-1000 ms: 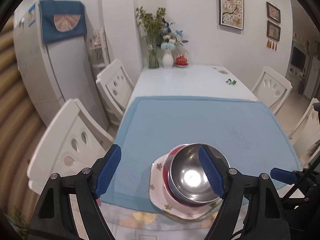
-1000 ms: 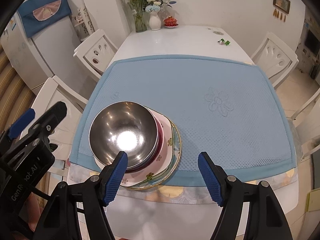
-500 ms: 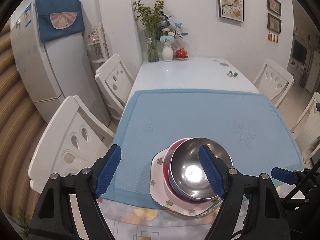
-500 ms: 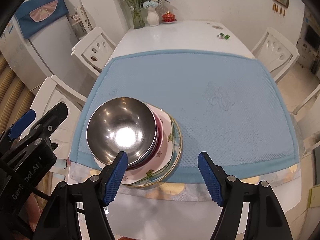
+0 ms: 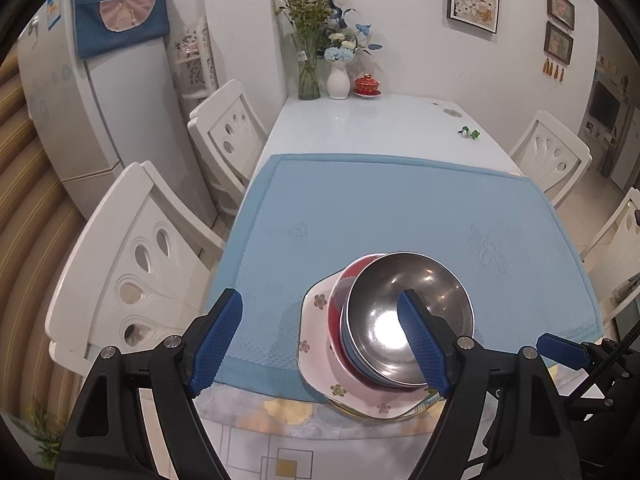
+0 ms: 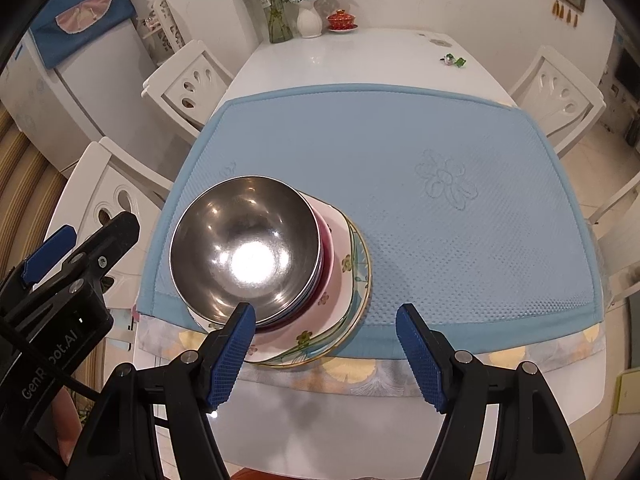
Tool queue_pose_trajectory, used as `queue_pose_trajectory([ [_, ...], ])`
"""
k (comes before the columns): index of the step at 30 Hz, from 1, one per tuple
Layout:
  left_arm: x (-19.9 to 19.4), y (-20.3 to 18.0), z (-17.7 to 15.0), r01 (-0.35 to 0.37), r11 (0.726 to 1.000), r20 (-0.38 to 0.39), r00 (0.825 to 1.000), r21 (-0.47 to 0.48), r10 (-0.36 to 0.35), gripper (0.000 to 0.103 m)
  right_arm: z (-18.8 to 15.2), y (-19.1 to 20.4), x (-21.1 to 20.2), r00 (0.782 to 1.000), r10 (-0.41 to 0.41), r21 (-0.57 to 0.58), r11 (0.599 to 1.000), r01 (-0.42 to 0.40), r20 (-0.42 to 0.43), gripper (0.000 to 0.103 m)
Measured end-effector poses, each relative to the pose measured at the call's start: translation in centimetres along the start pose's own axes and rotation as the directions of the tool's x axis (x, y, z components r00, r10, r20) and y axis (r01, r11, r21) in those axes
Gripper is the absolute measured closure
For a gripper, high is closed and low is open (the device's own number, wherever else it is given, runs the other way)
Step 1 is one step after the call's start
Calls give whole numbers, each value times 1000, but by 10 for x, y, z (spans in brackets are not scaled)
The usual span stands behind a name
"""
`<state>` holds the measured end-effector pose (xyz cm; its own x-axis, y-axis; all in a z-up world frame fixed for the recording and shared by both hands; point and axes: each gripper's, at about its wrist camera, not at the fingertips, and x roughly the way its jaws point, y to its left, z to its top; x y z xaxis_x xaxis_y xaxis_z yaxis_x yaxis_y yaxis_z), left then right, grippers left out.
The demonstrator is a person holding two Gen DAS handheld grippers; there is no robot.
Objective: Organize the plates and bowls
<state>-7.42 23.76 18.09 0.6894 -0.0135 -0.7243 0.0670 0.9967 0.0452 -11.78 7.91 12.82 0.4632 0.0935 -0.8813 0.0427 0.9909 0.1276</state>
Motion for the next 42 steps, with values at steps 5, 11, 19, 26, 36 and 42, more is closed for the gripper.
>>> queue_pose_trajectory([
  [5, 2, -1, 1, 1, 1000, 1, 1000, 8, -1, 24, 0, 0, 1, 1000, -6, 5, 1000, 6, 0, 32],
  [11, 6, -1, 3, 5, 1000, -5, 1000, 15, -5, 24, 1, 1, 3, 1000, -12, 8, 1000, 12, -1, 32],
  [19, 13, 2, 8, 11, 1000, -16, 1000, 21, -11, 24, 5, 5, 7, 1000, -24, 2, 1000, 24, 0, 32],
  [26, 24, 5, 12, 21, 999, -29, 999, 32, -21, 24, 11, 10, 12, 999, -37, 5, 999, 37, -5, 32],
  [36, 36, 12, 16, 44, 997, -39, 998, 56, -42, 24, 15, 14, 20, 999, -48, 36, 998, 48, -6, 32],
  [42, 35, 13, 18, 42, 998, -36, 999, 56, -40, 24, 15, 17, 18, 999, -50, 31, 998, 50, 1, 32],
])
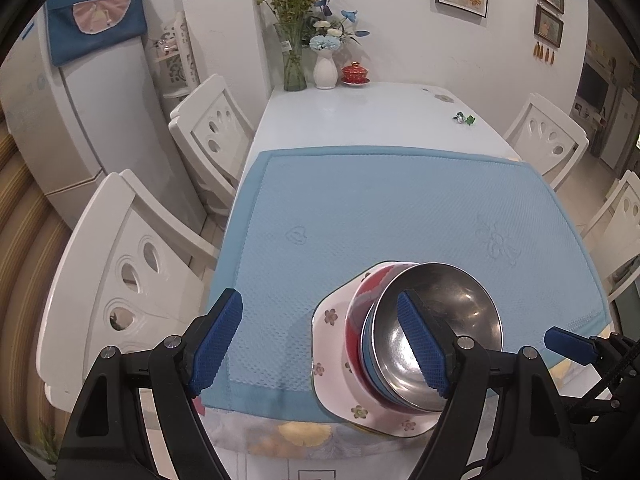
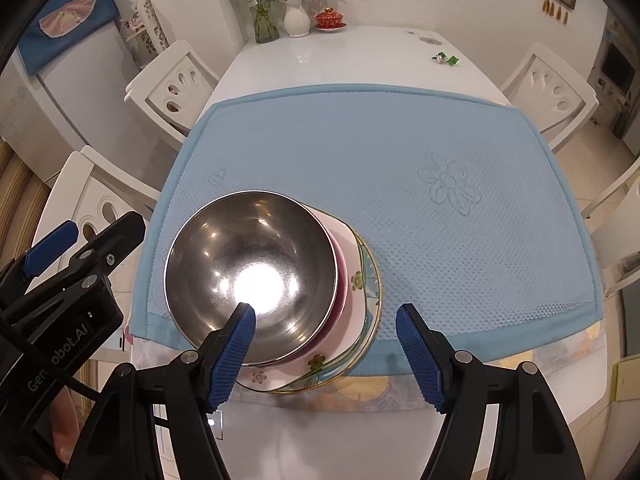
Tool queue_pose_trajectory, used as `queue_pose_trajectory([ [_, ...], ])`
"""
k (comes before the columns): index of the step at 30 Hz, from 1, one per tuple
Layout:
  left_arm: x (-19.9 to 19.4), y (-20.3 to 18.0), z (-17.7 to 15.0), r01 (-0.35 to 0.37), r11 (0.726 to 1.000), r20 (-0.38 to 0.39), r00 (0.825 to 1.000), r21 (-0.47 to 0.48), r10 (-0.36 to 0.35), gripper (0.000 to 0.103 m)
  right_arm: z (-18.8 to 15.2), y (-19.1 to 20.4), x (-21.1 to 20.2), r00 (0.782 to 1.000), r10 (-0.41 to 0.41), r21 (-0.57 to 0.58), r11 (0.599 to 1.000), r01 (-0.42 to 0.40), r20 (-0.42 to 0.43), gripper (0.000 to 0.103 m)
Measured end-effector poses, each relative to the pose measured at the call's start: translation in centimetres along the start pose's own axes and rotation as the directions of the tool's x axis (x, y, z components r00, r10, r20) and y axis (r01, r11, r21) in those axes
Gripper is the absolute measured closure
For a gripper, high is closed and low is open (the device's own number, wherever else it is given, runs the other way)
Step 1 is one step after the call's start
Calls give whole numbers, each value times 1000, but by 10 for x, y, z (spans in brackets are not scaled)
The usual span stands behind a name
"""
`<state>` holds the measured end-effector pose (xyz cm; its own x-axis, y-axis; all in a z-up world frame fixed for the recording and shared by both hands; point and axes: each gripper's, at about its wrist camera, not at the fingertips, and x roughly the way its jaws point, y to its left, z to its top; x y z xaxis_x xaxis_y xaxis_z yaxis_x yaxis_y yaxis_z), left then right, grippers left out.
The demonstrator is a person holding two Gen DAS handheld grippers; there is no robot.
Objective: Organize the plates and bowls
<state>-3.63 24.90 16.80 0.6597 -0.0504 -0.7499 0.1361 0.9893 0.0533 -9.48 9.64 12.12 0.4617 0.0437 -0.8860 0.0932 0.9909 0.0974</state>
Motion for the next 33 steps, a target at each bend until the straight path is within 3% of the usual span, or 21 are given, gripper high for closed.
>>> queue_pose_trajectory([
  [18, -3, -15, -4, -70, 992, -54, 996, -103, 65, 24, 10, -19, -1, 998, 63, -103, 993, -65, -22, 32],
  [30, -3, -17, -7, -128, 985, -78, 990, -118, 120, 24, 12, -19, 3, 995, 90, -138, 986, -95, -45, 32],
  [33, -7, -17, -7, -137, 983, -36, 990, -118, 134, 24, 13, -18, 2, 995, 95, -140, 985, -99, -41, 32],
])
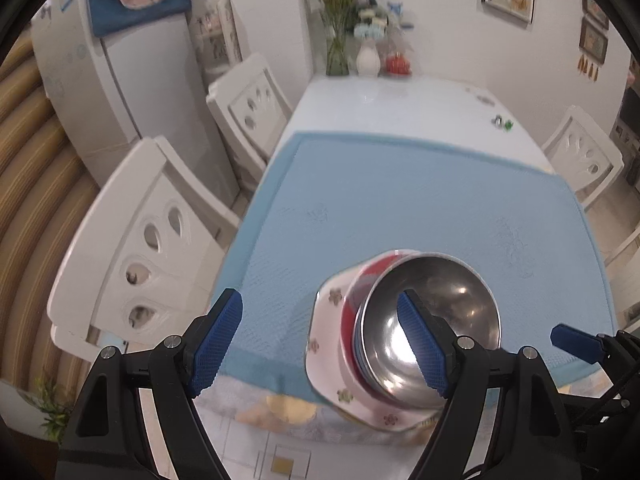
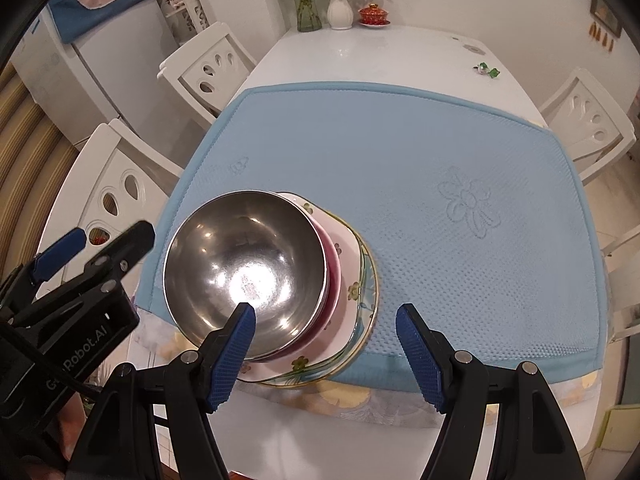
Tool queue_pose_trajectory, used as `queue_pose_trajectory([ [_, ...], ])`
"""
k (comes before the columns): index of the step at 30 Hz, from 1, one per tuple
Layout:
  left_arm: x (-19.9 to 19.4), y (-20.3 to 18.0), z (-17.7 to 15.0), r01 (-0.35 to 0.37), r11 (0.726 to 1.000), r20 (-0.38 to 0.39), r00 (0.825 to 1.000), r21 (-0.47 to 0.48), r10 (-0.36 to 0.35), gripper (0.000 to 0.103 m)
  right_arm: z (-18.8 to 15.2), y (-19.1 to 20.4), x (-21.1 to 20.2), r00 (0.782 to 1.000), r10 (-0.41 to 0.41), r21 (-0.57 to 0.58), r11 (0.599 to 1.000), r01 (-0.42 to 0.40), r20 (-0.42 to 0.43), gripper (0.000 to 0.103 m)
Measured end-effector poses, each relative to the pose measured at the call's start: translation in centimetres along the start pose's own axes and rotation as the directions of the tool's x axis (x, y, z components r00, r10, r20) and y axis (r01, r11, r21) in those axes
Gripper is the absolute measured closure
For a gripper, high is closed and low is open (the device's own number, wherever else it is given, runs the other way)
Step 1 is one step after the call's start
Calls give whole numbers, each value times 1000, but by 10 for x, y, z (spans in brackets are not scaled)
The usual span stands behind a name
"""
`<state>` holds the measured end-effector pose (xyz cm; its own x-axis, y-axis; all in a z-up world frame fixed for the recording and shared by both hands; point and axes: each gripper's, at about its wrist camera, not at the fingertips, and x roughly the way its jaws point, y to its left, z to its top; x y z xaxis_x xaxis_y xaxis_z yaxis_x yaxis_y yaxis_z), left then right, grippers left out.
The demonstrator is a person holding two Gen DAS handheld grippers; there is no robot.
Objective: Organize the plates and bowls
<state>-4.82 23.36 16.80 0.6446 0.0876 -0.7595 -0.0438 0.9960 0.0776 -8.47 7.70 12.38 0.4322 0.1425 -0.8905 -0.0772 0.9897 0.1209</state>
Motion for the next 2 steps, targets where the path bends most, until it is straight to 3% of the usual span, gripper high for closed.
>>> queue_pose_trajectory([
  [2, -2, -2, 2, -14, 1000, 15, 1000, 11, 14, 24, 1, 0, -2, 1000, -3, -5, 1000, 3, 7, 32],
])
